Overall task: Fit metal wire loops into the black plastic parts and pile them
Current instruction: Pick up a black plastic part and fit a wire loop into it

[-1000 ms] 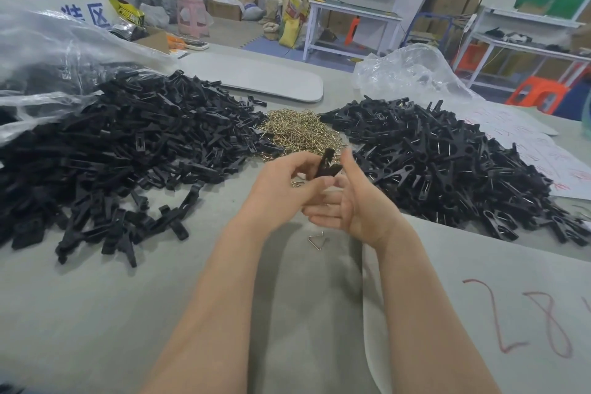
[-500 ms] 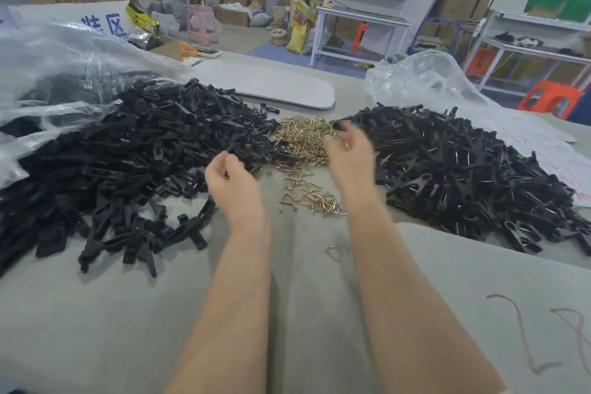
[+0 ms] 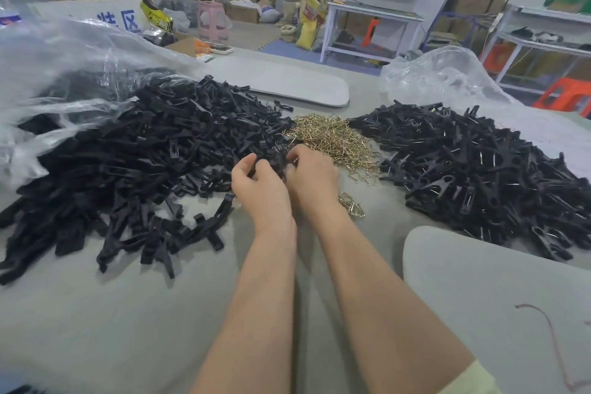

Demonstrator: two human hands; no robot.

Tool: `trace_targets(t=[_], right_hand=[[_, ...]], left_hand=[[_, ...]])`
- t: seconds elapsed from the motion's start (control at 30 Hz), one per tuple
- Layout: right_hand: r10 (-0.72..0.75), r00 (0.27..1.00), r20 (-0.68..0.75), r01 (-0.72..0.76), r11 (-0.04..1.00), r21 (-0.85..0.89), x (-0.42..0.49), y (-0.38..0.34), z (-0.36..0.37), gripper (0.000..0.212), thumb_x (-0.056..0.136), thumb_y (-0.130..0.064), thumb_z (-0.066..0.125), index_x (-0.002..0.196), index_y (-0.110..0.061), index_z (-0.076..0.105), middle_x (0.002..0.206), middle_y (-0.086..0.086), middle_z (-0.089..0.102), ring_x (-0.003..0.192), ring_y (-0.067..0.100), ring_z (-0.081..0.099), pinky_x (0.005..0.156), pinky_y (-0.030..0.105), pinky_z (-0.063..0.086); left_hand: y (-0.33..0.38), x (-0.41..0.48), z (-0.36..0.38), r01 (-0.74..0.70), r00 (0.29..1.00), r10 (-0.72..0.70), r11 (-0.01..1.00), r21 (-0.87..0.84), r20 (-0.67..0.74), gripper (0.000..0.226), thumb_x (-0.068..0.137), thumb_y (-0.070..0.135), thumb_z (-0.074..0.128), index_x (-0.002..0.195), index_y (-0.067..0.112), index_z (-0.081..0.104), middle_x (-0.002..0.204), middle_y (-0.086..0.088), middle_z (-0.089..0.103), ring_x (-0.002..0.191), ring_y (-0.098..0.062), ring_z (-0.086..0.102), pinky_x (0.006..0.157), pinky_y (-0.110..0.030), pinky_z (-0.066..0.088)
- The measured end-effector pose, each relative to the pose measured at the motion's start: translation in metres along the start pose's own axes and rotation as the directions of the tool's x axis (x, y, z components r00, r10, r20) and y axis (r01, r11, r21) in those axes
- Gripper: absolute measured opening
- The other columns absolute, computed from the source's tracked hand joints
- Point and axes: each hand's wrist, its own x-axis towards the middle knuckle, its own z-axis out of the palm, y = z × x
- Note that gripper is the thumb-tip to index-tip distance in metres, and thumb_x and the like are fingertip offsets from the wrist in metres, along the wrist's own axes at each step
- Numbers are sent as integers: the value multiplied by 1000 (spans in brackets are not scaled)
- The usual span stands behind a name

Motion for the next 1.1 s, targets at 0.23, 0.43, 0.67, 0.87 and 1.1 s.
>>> trace_targets(t=[0.23, 0.43, 0.67, 0.87, 1.1], right_hand=[[-13, 998, 61, -22, 845, 535, -26, 37, -58, 26, 83, -1, 54, 81, -25, 64, 83, -8, 66, 82, 9, 63, 79, 20, 50], [35, 989, 146, -115, 802, 586, -32, 36, -66, 19, 85, -8, 59, 87, -26, 53, 97, 3, 67, 90, 20, 66, 83, 43, 55], [-65, 994, 87, 53, 990, 129, -19, 23, -27, 36, 93, -15, 51, 128, -22, 57, 133, 2, 54, 121, 21, 49, 107, 34, 35], [-2, 999, 52, 8, 994, -112, -11, 16, -3, 33, 93, -12, 47, 119, -24, 63, 122, 8, 51, 116, 28, 43, 97, 38, 32], [145, 989, 27, -135, 810, 571, -16, 26, -46, 21, 91, -11, 56, 110, -14, 63, 103, -2, 64, 98, 12, 60, 88, 25, 47]], left_hand=[[-7, -12, 8, -50, 913, -81, 950, 307, 399, 25, 96, 21, 52, 112, 5, 64, 111, -19, 65, 101, -27, 63, 91, -43, 49], [-6, -10, 5, -45, 894, -64, 972, 230, 444, 21, 94, 21, 57, 106, 6, 64, 89, -5, 65, 78, -13, 59, 74, -28, 48], [0, 4, -3, 97, 991, -88, 992, -78, 105, 17, 99, 18, 46, 83, 19, 50, 75, 5, 59, 70, -4, 55, 66, -16, 46], [0, 3, -1, 110, 989, -100, 990, -92, 106, 19, 97, 13, 47, 80, 19, 51, 74, 4, 58, 65, -5, 52, 62, -17, 42], [-4, 0, 0, 60, 963, -91, 990, 126, 254, 8, 94, 17, 56, 102, 16, 57, 102, -4, 65, 95, -15, 62, 86, -27, 50]])
